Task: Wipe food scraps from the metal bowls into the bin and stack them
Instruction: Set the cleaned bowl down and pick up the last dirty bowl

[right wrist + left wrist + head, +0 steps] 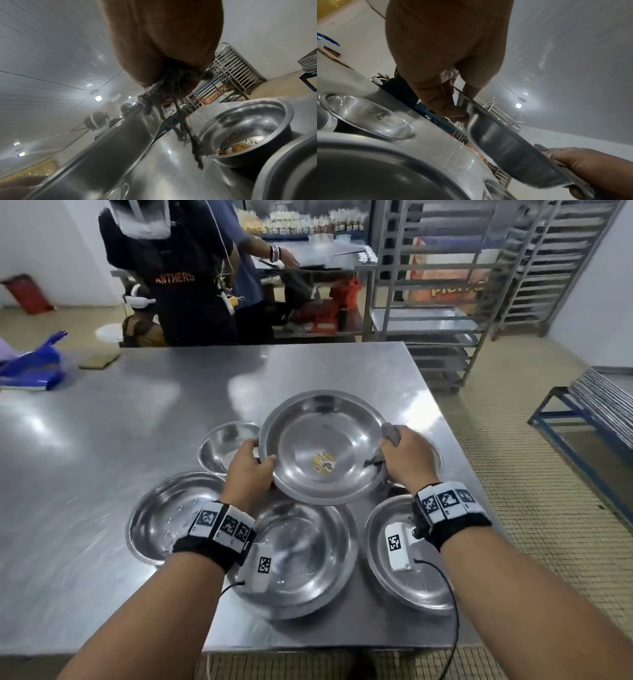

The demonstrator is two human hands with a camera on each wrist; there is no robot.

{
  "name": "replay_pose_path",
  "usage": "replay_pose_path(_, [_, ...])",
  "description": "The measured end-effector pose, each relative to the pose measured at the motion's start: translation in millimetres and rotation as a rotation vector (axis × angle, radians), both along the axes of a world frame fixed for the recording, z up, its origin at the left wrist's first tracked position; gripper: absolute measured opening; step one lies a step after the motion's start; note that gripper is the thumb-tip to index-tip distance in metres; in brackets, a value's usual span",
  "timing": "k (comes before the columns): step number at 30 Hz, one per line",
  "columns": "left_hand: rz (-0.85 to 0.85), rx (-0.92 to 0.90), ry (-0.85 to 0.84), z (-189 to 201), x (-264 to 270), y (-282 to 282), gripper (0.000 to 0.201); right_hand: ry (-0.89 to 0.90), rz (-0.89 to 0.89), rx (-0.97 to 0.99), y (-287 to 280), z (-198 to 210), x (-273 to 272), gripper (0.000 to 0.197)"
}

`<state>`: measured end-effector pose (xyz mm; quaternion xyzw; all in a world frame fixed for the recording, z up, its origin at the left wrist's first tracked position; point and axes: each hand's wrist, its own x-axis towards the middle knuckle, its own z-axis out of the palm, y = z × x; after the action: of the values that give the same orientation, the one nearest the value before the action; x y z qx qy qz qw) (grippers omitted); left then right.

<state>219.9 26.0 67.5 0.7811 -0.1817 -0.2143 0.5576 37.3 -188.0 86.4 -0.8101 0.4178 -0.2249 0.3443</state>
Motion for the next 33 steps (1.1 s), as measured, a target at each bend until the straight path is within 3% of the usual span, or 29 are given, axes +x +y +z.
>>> replay_pose_path(3, [0.004, 0.086, -0.007, -12.3, 20.3, -18.6, 0.037, 0.071, 0.023, 0.03, -25.4, -14.0, 22.8, 0.022])
replay_pose_path(12, [-0.01, 0.39, -0.08, -43.3, 70.0, -75.5, 0.035, 0.195, 0.125, 0.152, -93.9, -62.8, 84.0, 0.024])
replay_pose_path(16, [-0.002, 0.453, -0.009, -62.0, 83.1, -90.4, 0.025, 0.331, 0.177, 0.103, -109.4, -74.4, 98.1, 0.025])
replay_pose_path(19, [-0.006, 0.499, 0.031, -72.9, 90.1, -94.3, 0.032, 0.41, 0.203, 0.048, -115.9, -84.8, 107.7, 0.028])
replay_pose_path(23, [-0.021, 0.594, -0.019, -79.6, 97.9, -92.4, 0.027, 0.483, 0.249, 0.014, -116.4, -92.2, 120.1, 0.021])
replay_pose_path(27, [0.05, 0.522, 0.074, -86.3, 106.2, -89.0, 0.029, 0.49, 0.251, -0.001, -115.5, -97.3, 129.0, 0.023])
replay_pose_path(33, [0.061, 0.521, 0.003, -88.0, 113.4, -86.8, 0.035, 0.464, 0.293, 0.001, -121.5, -96.0, 135.5, 0.025])
